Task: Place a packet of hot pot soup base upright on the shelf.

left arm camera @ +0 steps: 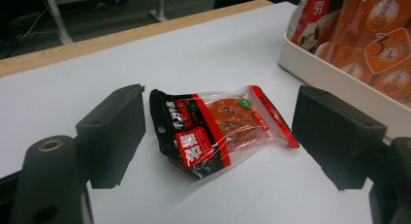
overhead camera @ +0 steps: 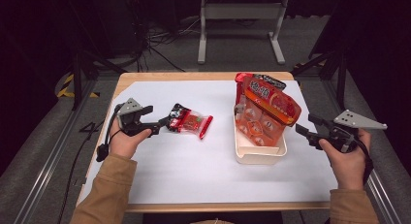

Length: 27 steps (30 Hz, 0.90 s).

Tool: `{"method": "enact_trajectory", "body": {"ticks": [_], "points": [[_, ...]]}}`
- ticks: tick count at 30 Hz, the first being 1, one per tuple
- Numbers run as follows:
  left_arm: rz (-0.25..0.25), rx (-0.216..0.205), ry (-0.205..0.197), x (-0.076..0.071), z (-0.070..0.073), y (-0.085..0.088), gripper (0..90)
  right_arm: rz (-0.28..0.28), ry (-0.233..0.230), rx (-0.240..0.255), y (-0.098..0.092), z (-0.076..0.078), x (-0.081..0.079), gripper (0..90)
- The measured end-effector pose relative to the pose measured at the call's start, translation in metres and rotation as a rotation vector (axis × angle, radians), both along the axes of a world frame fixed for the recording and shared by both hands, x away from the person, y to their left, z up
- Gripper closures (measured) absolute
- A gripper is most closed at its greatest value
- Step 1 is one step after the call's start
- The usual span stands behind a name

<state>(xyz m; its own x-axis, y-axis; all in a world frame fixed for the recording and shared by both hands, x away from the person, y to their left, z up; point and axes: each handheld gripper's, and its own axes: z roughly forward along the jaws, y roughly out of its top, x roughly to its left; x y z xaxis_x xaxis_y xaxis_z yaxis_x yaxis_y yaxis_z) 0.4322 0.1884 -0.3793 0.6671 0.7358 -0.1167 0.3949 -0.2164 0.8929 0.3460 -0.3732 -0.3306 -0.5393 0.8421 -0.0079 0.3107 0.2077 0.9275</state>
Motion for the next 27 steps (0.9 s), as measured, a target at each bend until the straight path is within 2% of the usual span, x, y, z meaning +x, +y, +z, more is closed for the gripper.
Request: {"method": "enact_trajectory", "body": {"ticks": [5, 10, 14, 18, 20, 24, 27], "points": [[0.004, 0.006, 0.019, 0.008, -0.008, -0.003, 20.6, 0.006, 0.011, -0.003, 0.001, -0.009, 0.004, 33.1], [0.020, -0.006, 0.053, 0.021, -0.018, -0.003, 21.5, -0.001, 0.021, 0.007, -0.001, -0.016, 0.006, 32.4], [0.026, 0.004, 0.098, 0.031, -0.027, -0.004, 22.1, -0.010, 0.029, 0.003, -0.004, -0.021, 0.007, 32.2], [0.027, -0.012, 0.151, 0.040, -0.037, -0.008, 22.5, -0.013, 0.038, 0.008, -0.003, -0.023, 0.007, 31.3], [0.031, -0.002, 0.175, 0.044, -0.043, -0.011, 22.6, -0.010, 0.040, 0.007, -0.002, -0.024, 0.007, 31.0], [0.026, 0.008, 0.194, 0.048, -0.049, -0.012, 22.5, -0.011, 0.042, 0.007, -0.002, -0.025, 0.008, 30.7], [0.027, 0.018, 0.227, 0.052, -0.053, -0.012, 22.5, -0.007, 0.045, 0.003, -0.001, -0.026, 0.009, 30.1]]}}
